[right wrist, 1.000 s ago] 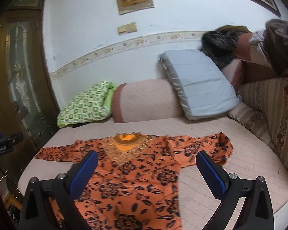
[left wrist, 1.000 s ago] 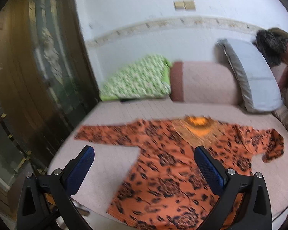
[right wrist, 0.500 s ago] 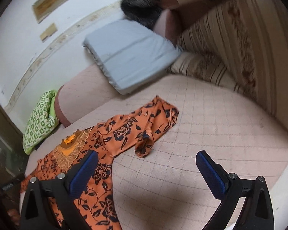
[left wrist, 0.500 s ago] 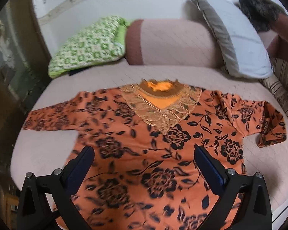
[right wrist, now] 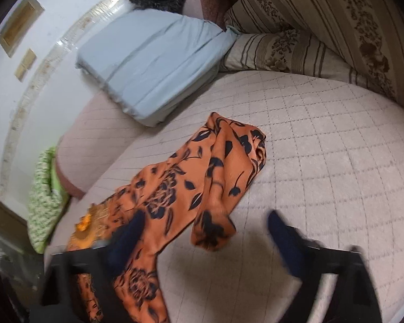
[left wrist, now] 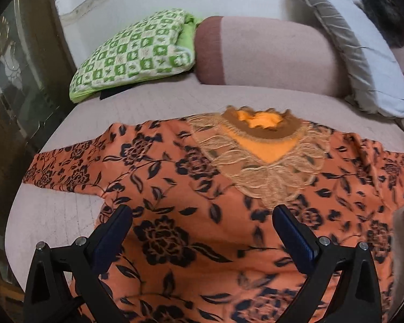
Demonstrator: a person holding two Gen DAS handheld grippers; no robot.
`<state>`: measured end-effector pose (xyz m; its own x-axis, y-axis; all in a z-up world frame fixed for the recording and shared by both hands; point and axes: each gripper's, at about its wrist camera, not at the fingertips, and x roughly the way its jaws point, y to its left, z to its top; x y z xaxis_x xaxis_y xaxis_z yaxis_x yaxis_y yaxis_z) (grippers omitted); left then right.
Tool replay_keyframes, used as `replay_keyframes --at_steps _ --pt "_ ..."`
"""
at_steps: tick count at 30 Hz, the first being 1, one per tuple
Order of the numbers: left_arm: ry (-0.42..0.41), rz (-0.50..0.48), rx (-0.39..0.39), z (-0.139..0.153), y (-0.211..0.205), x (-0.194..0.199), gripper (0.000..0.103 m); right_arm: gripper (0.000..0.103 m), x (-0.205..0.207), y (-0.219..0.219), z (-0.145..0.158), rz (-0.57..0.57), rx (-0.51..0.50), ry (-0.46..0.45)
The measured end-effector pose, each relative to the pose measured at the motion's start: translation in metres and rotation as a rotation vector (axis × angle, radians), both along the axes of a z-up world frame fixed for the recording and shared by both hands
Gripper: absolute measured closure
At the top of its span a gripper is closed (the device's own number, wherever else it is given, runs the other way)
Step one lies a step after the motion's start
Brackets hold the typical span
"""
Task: Fold small clothes
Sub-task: 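Grasp the sleeve cuff with the right gripper and lift it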
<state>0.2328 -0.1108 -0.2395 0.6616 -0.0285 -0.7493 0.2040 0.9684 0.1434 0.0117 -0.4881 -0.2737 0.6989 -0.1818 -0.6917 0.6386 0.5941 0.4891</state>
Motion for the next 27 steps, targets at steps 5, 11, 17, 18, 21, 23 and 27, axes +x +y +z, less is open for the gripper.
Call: replay_keyframes --at_steps 5,11,17,18,21,23,27 --pt "-0.089 0.063 0.099 -0.011 0.022 0.016 0.000 0.092 0.013 0.007 0.007 0.046 0.063 -0.013" --pt "-0.089 0.161 0.033 0.001 0.065 0.037 0.000 0.094 0.051 0.049 0.059 0.186 0.040 -0.124" --pt "-0.085 0.260 -0.042 0.013 0.109 0.053 0.000 0.094 0.125 0.112 0.106 0.336 0.063 -0.145" --pt "-0.093 0.272 -0.044 0.013 0.117 0.053 0.000 0.093 0.132 0.116 0.112 0.361 0.098 -0.164" --pt "-0.101 0.275 -0.037 0.012 0.122 0.053 0.000 0.093 0.128 0.120 0.122 0.343 0.015 -0.119" --pt "-0.097 0.266 -0.032 0.011 0.121 0.053 0.000 0.088 0.106 0.118 0.118 0.317 -0.051 -0.120" --pt "-0.105 0.196 -0.024 0.012 0.097 0.044 0.000 0.003 0.046 0.098 0.089 0.172 -0.171 -0.063"
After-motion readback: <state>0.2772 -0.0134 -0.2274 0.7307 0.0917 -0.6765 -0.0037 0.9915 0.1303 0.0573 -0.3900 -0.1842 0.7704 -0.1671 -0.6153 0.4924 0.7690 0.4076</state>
